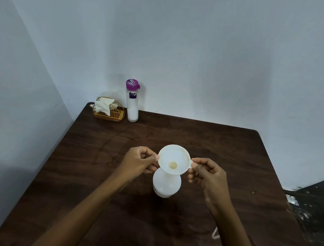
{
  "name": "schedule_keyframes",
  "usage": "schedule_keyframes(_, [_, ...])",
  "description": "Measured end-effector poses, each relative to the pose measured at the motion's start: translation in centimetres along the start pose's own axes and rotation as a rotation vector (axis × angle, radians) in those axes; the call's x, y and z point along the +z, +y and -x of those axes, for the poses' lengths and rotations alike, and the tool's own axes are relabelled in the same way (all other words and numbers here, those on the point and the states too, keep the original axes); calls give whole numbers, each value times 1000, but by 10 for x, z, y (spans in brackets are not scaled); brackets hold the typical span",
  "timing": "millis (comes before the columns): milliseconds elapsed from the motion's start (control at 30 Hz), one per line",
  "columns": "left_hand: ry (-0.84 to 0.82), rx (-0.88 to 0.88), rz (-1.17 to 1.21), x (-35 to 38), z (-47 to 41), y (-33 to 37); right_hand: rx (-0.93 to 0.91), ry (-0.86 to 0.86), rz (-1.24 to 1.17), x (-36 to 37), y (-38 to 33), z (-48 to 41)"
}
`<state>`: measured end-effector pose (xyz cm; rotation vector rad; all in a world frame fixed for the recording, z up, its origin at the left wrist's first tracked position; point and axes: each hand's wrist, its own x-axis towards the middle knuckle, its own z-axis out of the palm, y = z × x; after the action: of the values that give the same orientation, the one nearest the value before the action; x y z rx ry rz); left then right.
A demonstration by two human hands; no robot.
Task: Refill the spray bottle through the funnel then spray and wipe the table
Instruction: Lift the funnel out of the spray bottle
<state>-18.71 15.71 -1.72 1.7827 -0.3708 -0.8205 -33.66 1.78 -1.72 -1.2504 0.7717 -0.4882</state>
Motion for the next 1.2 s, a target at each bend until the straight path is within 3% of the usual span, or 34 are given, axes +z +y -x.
schedule_keyframes(367, [-82, -22, -76, 2, 1, 0, 30, 47, 39, 0, 3, 0])
schedule_keyframes(667, [-106, -53, -1, 2, 1, -1, 42, 49, -4, 4, 4, -3])
schedule_keyframes(800, [-133, 16, -6, 2, -2, 6, 25, 42, -24, 7, -6, -5])
schedule_keyframes(1200, [-156, 5, -23, 1, 0, 10, 39, 71, 62, 6, -8, -6])
